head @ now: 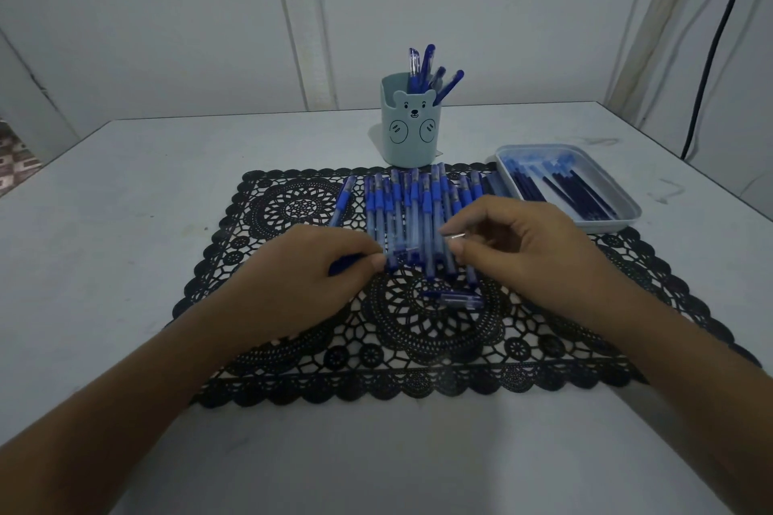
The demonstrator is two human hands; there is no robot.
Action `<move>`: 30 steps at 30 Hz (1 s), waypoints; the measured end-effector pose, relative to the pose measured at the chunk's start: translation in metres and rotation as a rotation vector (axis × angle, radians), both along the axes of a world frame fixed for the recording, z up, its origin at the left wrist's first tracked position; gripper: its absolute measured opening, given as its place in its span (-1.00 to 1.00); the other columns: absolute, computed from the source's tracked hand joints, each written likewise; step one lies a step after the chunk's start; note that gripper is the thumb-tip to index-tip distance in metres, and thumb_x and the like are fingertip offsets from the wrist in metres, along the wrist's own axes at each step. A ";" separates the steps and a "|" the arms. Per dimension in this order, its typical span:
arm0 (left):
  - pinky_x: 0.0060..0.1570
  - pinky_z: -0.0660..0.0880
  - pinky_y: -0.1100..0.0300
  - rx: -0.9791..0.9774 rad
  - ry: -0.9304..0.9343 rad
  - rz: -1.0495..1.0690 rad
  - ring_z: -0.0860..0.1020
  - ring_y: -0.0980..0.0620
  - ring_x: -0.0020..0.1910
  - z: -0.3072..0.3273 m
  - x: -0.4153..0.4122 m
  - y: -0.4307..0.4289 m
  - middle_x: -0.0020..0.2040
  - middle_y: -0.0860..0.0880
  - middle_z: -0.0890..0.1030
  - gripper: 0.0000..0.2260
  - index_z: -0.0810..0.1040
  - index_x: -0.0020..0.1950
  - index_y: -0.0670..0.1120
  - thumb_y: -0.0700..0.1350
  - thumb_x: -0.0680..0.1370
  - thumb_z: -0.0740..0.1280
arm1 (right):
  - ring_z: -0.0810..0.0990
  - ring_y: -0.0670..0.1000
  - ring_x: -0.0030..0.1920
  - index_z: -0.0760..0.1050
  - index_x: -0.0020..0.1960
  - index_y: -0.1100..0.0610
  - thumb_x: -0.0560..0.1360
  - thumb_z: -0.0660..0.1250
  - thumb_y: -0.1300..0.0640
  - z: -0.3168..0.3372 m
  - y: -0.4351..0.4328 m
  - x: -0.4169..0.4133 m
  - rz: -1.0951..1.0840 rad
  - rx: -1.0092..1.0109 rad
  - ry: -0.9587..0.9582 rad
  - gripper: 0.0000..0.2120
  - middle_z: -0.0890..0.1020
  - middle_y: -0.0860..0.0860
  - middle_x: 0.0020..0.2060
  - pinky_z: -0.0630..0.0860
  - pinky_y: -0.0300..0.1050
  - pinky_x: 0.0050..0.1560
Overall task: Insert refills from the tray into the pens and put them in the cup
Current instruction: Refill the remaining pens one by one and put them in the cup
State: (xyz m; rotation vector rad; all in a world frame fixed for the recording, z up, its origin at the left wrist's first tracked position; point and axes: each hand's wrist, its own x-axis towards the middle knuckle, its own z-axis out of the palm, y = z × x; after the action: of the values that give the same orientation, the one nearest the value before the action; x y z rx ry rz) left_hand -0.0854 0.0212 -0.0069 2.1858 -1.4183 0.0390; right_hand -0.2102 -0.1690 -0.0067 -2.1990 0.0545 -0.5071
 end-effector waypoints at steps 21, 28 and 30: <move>-0.32 0.43 0.29 0.113 -0.084 -0.019 0.48 0.24 -0.35 -0.005 0.004 -0.001 -0.31 0.23 0.51 -0.63 0.56 -0.05 0.11 0.25 0.45 0.05 | 0.45 -0.31 -0.22 0.54 0.06 0.01 0.47 0.33 0.10 -0.006 -0.006 0.004 0.110 -0.550 0.243 -0.84 0.49 -0.24 -0.21 0.35 -0.52 -0.21; -0.32 0.45 0.35 0.088 -0.060 -0.070 0.51 0.20 -0.34 -0.005 0.001 -0.002 -0.30 0.19 0.55 -0.59 0.57 -0.06 0.07 0.25 0.46 0.02 | 0.51 -0.22 -0.29 0.55 0.03 0.02 0.50 0.23 0.01 0.002 -0.003 0.002 -0.059 -0.289 0.063 -0.81 0.57 -0.14 -0.31 0.38 -0.48 -0.28; -0.29 0.44 0.36 0.073 -0.064 -0.090 0.51 0.17 -0.33 -0.006 -0.001 -0.003 -0.31 0.17 0.55 -0.60 0.58 -0.07 0.05 0.23 0.47 0.04 | 0.51 -0.24 -0.26 0.55 0.02 -0.04 0.44 0.22 -0.12 0.003 0.005 0.000 0.008 -0.188 0.080 -0.74 0.57 -0.16 -0.27 0.41 -0.43 -0.25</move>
State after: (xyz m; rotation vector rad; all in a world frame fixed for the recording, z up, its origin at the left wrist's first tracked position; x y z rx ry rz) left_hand -0.0868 0.0179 -0.0132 2.1936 -1.5757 0.0260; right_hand -0.2103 -0.1643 -0.0039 -2.4021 0.0423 -0.4344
